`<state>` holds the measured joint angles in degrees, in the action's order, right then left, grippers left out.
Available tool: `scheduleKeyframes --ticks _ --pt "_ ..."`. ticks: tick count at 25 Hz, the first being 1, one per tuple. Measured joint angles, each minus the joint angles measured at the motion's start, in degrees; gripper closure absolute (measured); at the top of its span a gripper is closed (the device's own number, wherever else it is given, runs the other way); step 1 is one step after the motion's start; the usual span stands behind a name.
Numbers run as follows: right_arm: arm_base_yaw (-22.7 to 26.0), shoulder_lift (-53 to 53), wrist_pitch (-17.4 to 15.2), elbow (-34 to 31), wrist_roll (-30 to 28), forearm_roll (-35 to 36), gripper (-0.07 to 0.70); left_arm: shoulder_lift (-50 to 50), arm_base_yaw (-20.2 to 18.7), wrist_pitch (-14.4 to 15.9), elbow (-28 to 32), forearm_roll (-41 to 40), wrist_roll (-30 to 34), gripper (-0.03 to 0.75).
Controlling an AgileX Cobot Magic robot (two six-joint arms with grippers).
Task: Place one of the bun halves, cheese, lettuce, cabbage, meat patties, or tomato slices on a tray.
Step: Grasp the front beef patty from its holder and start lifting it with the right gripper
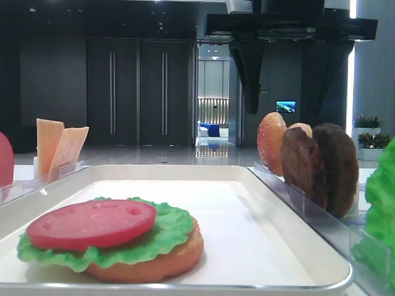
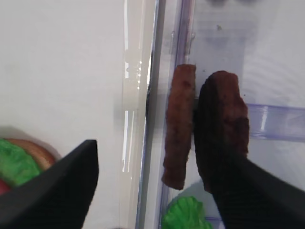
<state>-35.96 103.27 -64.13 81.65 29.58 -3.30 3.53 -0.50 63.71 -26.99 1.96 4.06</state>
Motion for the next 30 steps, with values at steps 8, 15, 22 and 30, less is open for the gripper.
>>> scheduleKeyframes --ticks 8,15,22,30 --pt "0.00 0.00 0.05 0.00 -0.05 0.00 0.166 0.00 0.00 0.00 0.00 0.00 0.00 0.057" --pt "0.00 0.08 0.35 0.00 -0.05 -0.05 0.166 0.00 0.00 0.00 0.00 0.00 0.00 0.057" --pt "0.00 2.74 0.30 -0.18 -0.05 0.13 0.166 0.00 0.00 0.00 0.00 0.00 0.00 0.057" --pt "0.00 3.28 0.46 -0.18 -0.10 -0.19 0.166 0.00 0.00 0.00 0.00 0.00 0.00 0.057"
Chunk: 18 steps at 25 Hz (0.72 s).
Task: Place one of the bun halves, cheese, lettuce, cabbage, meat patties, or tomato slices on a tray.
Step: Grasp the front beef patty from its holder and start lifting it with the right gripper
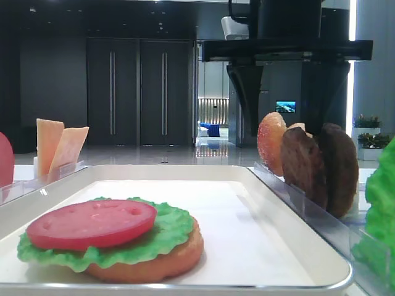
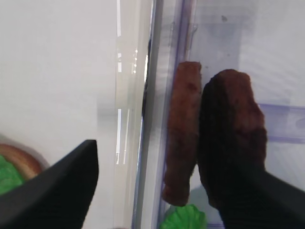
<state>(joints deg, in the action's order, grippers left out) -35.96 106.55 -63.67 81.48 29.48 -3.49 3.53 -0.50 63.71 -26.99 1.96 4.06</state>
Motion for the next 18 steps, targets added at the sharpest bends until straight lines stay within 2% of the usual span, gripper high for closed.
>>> scheduleKeyframes --ticks 18 --pt "0.00 1.63 1.11 -0.48 -0.11 -1.48 0.181 0.00 0.00 0.00 0.00 0.00 0.00 0.057"
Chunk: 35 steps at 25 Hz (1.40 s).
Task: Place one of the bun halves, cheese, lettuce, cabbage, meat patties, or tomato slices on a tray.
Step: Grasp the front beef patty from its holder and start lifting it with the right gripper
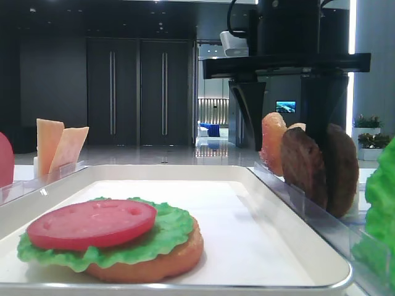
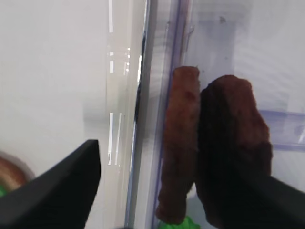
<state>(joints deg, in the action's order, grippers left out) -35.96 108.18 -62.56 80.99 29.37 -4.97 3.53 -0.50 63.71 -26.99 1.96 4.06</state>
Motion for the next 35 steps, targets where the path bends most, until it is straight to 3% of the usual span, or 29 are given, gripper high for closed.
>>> scheduleKeyframes --ticks 9,23,32,35 --pt "0.00 0.00 0.77 0.00 0.00 -1.38 0.300 0.00 0.00 0.00 0.00 0.00 0.00 0.057" --pt "0.00 0.00 -2.11 0.00 0.17 -3.26 0.504 0.00 0.00 0.00 0.00 0.00 0.00 0.057" --pt "0.00 -0.06 -2.91 0.00 0.17 -3.50 0.504 0.00 0.00 0.00 0.00 0.00 0.00 0.057" --pt "0.00 -0.06 -5.49 0.81 0.17 -3.46 0.504 0.00 0.00 0.00 0.00 0.00 0.00 0.057"
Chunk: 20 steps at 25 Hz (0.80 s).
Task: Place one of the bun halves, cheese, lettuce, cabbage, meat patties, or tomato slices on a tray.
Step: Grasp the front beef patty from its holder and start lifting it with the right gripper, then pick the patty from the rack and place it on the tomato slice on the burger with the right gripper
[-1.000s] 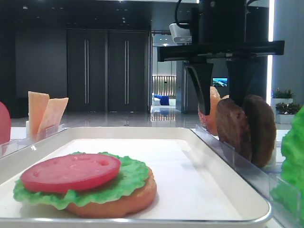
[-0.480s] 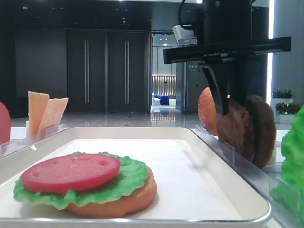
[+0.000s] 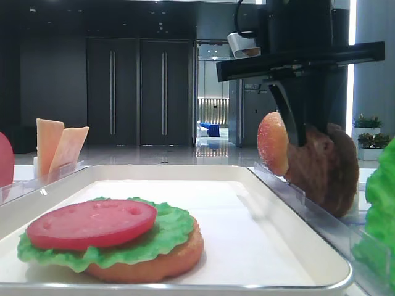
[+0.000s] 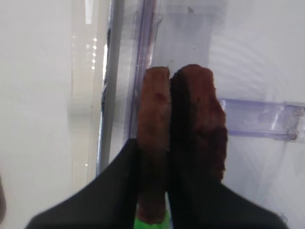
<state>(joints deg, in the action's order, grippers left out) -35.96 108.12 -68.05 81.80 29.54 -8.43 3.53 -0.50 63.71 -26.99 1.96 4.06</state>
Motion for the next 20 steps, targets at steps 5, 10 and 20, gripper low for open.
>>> scheduleKeyframes --ticks 5,10,20 --pt "0.00 -0.49 -1.39 1.63 0.00 0.20 0.504 0.00 0.00 0.00 0.00 0.00 0.00 0.057" --pt "0.00 -1.87 -1.57 2.03 0.05 1.97 0.504 0.00 0.00 0.00 0.00 0.00 0.00 0.057" --pt "0.00 -6.23 -1.69 2.03 0.11 8.04 0.504 0.00 0.00 0.00 0.00 0.00 0.00 0.057"
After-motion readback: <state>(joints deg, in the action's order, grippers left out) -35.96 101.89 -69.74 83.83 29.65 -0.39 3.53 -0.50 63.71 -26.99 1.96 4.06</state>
